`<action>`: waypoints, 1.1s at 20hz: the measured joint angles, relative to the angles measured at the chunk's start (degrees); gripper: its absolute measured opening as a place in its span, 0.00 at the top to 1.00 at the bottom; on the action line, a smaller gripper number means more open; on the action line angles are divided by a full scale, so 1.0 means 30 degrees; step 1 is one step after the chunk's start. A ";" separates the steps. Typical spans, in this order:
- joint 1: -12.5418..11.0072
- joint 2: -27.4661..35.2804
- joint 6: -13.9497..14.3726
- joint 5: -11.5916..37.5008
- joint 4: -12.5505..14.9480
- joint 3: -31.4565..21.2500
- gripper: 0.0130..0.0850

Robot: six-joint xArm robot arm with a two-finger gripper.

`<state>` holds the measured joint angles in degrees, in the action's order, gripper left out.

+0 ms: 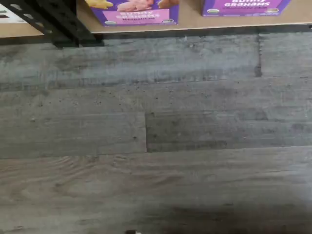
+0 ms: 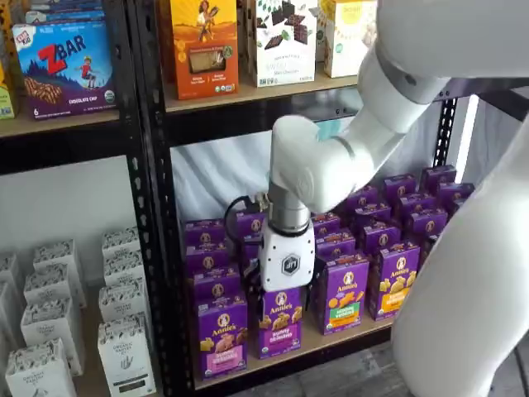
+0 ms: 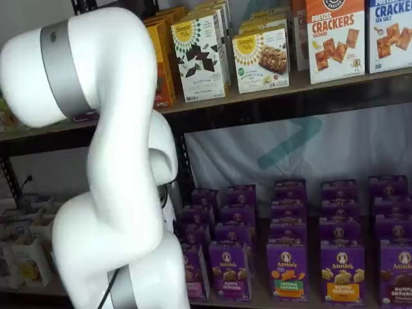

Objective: Pick up the purple box with a pink patch in the middle, on the bottom shelf, the first box from the left

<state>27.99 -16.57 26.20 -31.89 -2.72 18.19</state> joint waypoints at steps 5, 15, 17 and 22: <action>0.0730 0.1895 0.1402 0.1098 0.0830 0.0479 0.00; 0.0953 0.5957 0.1887 0.2978 0.1135 0.2755 0.00; 0.0686 0.6844 0.1520 0.3451 0.1029 0.3406 0.00; 0.0000 0.9115 0.0612 0.3690 0.0794 0.5473 0.00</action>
<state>28.00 10.77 28.04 -20.82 -0.33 34.61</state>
